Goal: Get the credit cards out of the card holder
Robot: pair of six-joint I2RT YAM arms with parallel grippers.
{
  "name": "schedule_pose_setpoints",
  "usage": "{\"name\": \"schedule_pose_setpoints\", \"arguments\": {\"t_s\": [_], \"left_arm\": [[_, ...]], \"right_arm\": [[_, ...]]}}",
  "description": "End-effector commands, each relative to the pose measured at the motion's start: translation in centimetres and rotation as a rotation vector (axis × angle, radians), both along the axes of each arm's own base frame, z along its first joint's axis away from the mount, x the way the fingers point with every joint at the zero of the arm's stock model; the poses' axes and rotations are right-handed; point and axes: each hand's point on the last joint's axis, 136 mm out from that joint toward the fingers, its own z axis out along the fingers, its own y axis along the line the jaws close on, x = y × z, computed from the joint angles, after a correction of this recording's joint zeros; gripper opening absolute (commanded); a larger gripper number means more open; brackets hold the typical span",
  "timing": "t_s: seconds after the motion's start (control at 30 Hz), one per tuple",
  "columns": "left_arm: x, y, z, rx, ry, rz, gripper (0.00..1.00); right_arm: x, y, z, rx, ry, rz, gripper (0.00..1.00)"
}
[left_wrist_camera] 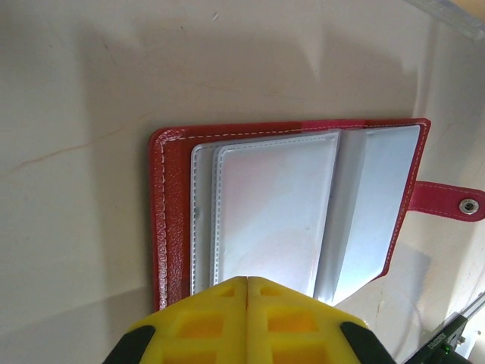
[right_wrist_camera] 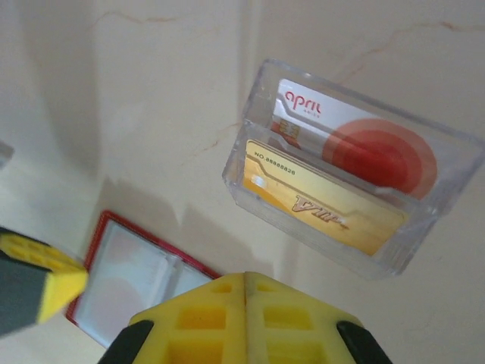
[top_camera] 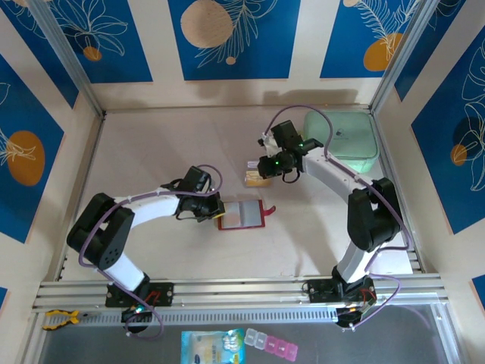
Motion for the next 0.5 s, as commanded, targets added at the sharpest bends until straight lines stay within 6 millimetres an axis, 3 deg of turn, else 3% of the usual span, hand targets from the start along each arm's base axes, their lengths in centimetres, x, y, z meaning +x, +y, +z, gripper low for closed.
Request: {"name": "schedule_pose_setpoints", "arguments": {"t_s": [0.0,0.2,0.47], "left_arm": [[-0.3,0.4,-0.7,0.014,0.002,-0.01,0.06],[-0.4,0.9,-1.1,0.031,0.008,-0.011,0.06],[-0.5,1.5,-1.3,0.057,0.007,0.0,0.05]], "right_arm": [[-0.4,-0.1,0.8,0.1,0.073,-0.175,0.0],[-2.9,0.9,-0.8,0.169,0.172,-0.176,0.0],[-6.7,4.1,-2.5,0.218,0.278,-0.07,0.0]]}}
